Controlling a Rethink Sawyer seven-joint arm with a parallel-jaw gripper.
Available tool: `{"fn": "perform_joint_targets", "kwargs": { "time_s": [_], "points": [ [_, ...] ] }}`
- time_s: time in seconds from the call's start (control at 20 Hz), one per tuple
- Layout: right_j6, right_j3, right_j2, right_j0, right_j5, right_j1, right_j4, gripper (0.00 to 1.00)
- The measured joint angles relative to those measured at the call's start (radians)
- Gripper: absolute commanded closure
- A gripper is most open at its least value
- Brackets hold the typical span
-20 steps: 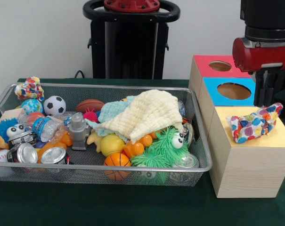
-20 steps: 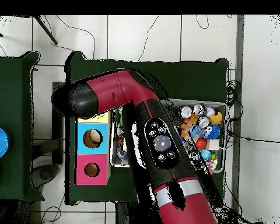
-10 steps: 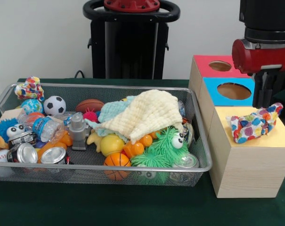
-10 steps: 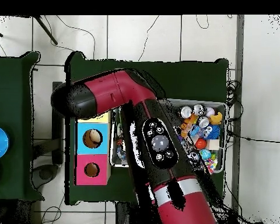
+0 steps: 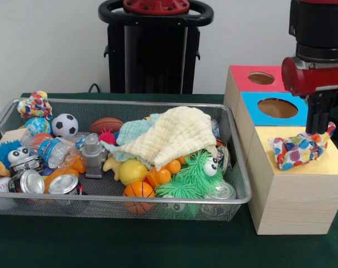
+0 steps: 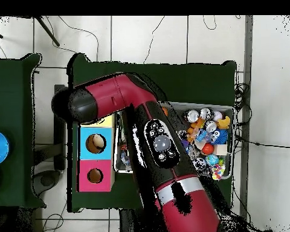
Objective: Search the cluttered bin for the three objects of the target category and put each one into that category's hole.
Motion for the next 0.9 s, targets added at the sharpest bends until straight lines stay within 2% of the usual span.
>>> {"fn": "perform_joint_targets", "kwargs": {
  "time_s": [0.45, 0.9],
  "points": [
    [0.0, 0.0, 0.005, 0.0, -0.018, 0.062, -0.056, 1.0],
    [0.0, -0.001, 0.008, -0.002, -0.026, 0.08, -0.082, 1.0]
  ]
}}
